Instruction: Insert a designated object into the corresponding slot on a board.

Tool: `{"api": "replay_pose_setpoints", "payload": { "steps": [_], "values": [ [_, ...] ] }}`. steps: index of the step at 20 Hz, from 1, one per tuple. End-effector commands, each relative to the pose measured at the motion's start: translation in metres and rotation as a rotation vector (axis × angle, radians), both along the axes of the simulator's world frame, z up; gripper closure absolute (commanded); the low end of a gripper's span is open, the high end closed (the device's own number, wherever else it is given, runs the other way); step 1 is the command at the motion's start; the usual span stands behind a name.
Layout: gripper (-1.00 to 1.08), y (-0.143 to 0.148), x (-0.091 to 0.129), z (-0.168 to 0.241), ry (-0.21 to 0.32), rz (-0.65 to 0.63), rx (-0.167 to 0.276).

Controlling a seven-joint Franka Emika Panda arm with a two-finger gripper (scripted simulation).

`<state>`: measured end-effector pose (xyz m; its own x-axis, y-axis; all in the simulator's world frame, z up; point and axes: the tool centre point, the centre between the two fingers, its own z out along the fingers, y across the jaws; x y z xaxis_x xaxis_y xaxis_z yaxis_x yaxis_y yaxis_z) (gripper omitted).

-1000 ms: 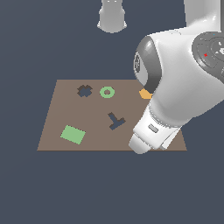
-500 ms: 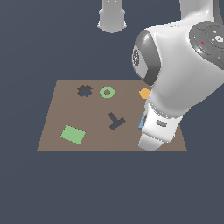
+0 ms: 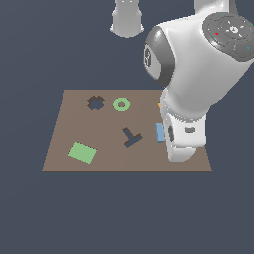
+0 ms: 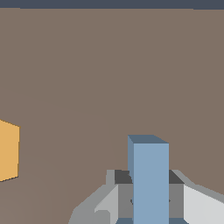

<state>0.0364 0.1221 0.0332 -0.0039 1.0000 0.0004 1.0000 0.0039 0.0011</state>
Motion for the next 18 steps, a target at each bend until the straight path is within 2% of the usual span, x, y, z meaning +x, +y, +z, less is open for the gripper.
{"api": "replay_pose_setpoints", "payload": {
  "steps": [1, 18],
  "values": [
    [1.08, -0.003, -0.006, 0.001, -0.001, 0.104, 0.000],
    [1.08, -0.036, -0.031, 0.003, -0.002, 0.762, -0.001]
  ]
}}
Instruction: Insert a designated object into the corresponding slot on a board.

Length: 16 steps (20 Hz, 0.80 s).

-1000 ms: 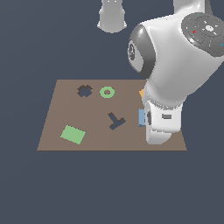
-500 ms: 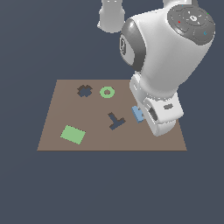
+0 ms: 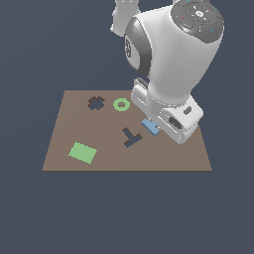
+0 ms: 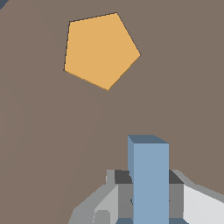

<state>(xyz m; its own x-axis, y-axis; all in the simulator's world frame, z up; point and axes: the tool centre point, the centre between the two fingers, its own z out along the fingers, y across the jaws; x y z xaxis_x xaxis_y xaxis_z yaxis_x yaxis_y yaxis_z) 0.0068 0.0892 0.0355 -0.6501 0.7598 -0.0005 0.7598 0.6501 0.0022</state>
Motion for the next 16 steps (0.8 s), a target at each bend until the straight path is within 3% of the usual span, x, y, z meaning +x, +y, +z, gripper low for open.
{"api": "replay_pose_setpoints", "payload": {
  "steps": [1, 16],
  "values": [
    [1.08, -0.006, -0.002, 0.001, -0.001, 0.096, 0.000],
    [1.08, -0.041, -0.002, 0.002, -0.001, 0.635, -0.001]
  ]
}}
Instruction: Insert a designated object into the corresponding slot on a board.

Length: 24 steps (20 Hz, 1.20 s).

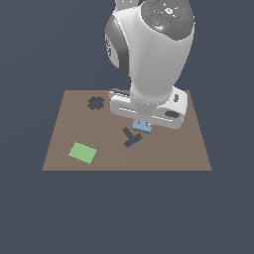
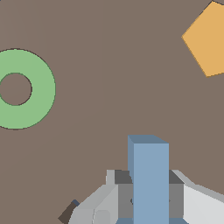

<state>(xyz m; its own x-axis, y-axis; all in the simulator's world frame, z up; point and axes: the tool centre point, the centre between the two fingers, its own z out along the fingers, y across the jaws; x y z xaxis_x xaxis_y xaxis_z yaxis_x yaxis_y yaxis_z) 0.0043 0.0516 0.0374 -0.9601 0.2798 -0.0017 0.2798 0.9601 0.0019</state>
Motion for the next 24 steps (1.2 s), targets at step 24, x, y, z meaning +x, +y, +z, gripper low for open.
{"api": "replay_pose_setpoints", "payload": {
  "steps": [24],
  "values": [
    [1.08, -0.040, 0.029, 0.002, 0.000, 0.756, -0.002]
  ]
}}
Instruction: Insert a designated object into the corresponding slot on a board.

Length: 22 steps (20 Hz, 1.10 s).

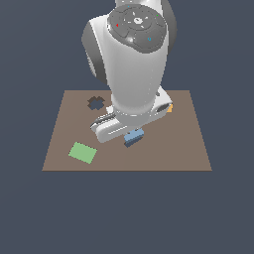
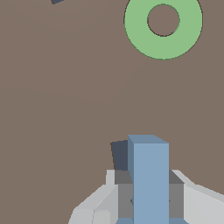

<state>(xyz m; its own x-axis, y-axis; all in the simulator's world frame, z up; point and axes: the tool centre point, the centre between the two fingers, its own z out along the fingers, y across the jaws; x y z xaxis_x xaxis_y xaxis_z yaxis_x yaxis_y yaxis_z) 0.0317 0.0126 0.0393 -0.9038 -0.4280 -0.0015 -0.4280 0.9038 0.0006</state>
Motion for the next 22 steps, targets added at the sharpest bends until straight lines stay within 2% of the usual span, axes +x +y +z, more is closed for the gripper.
{"api": "replay_pose_setpoints", "payload": {
  "steps": [1, 10, 21, 22],
  "values": [
    [1.08, -0.001, 0.003, 0.000, 0.000, 0.047, 0.000],
    [1.08, -0.004, 0.008, 0.000, 0.000, 0.138, 0.000],
    [1.08, -0.004, 0.009, -0.010, 0.000, 0.147, -0.001],
    [-0.92, -0.004, 0.009, -0.010, 0.000, 0.147, -0.001]
  ]
}}
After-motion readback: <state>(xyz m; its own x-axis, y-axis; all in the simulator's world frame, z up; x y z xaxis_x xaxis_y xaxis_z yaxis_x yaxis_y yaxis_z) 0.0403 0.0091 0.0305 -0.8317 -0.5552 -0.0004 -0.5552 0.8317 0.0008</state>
